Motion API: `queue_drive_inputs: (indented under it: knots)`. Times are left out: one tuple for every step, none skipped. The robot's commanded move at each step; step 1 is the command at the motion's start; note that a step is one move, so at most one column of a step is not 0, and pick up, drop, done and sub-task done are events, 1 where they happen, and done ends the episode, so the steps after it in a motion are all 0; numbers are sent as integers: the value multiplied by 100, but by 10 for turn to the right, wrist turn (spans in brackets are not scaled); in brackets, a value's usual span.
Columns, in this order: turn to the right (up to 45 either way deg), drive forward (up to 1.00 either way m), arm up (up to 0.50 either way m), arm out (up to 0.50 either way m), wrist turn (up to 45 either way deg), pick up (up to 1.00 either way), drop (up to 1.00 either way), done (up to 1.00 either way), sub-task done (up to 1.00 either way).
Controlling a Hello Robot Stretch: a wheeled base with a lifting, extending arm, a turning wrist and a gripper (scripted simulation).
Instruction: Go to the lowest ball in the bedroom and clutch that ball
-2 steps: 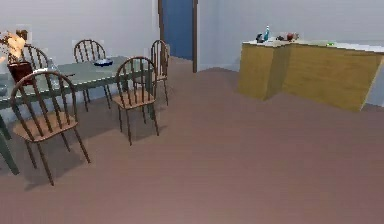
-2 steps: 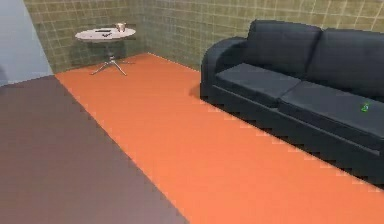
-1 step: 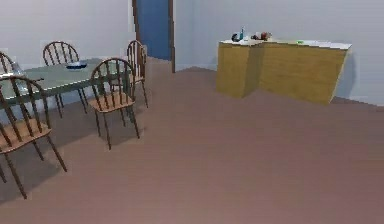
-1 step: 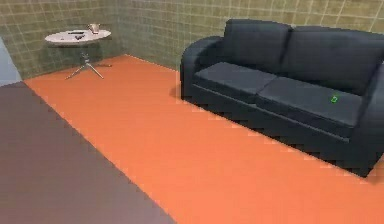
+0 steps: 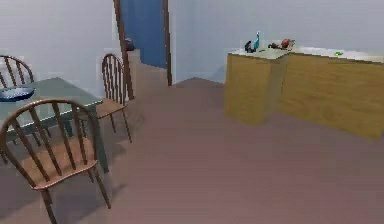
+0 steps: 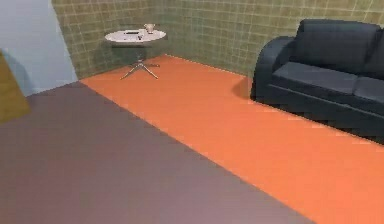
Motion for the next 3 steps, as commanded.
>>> queue_drive_inputs:
  knots:
    - [0,100,0,0,0,0,0,0,0]
    - [0,100,0,0,0,0,0,0,0]
    - [-60,0,0,0,0,0,0,0,0]
